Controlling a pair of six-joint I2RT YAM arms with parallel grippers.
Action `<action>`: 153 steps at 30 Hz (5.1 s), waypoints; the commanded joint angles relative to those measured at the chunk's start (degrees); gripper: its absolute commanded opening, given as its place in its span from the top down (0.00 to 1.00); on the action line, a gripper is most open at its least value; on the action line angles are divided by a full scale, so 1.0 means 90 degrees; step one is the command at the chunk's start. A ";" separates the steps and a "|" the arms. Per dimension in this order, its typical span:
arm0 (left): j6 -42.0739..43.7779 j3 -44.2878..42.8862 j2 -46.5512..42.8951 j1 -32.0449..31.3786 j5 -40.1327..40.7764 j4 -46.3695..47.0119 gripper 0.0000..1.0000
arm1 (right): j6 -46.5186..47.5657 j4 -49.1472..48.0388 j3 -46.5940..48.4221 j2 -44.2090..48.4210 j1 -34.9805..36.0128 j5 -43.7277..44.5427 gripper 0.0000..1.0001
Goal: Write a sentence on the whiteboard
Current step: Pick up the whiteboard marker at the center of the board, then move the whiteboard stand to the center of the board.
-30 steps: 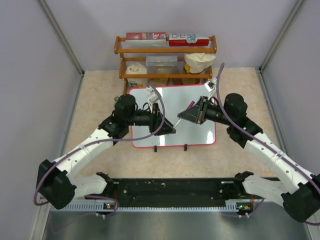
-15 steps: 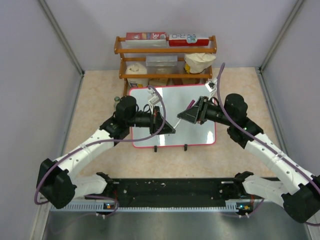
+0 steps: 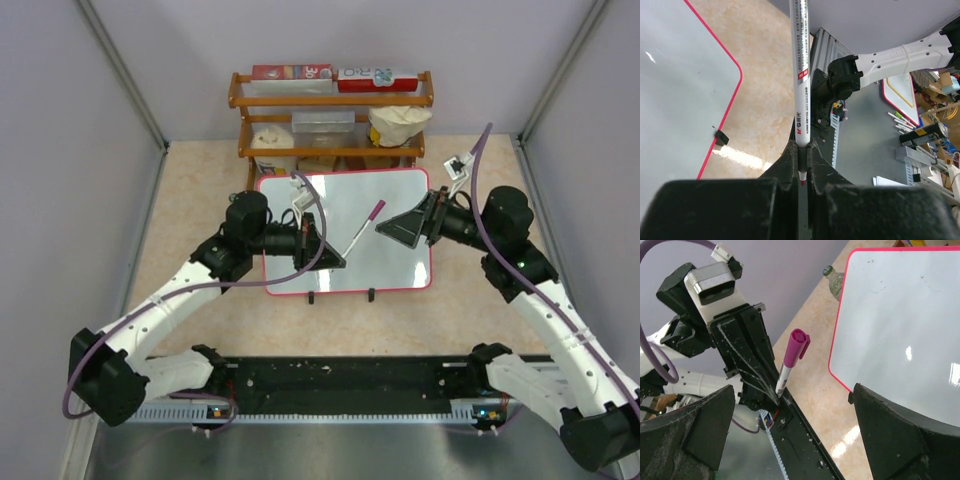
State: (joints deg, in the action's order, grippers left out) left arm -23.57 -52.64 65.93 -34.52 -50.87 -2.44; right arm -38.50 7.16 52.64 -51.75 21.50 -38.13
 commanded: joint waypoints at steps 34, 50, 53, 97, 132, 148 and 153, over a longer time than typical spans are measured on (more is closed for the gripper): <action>-0.0037 0.0438 -0.1067 0.0037 -0.0510 -0.0345 1.00 | -0.0458 -0.0189 -0.1278 0.2029 -0.0045 -0.0860 0.11; 0.0773 0.0536 -0.0440 0.0037 -0.1105 -0.0608 1.00 | -0.0438 -0.3293 -0.1874 -0.0031 0.1283 -0.1272 0.20; 0.0754 0.0663 -0.0441 0.0027 -0.1212 -0.0579 1.00 | -0.0663 -0.3694 -0.2079 -0.0071 0.1332 -0.1242 0.25; 0.0940 0.0625 -0.0099 -0.0100 -0.1555 -0.0940 1.00 | -0.0517 -0.3413 -0.2314 -0.0286 0.1830 -0.1203 1.00; -0.1735 0.3251 -0.1712 -0.0645 0.6033 -0.0844 0.23 | 0.0596 -0.0239 -0.2666 0.1638 0.1576 0.3553 1.00; -0.2537 0.2988 0.0310 -0.2355 0.7644 -0.0423 0.42 | 0.0616 -0.0112 -0.2656 0.1833 0.1518 0.3494 1.00; -0.2615 0.2793 0.0974 -0.2570 0.7927 -0.0403 0.48 | 0.0635 -0.0053 -0.2666 0.1853 0.1450 0.3504 1.00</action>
State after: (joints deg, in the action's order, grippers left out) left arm -45.19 -26.35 70.50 -56.23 17.54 -5.98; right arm -33.89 7.09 28.10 -35.94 35.38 -7.14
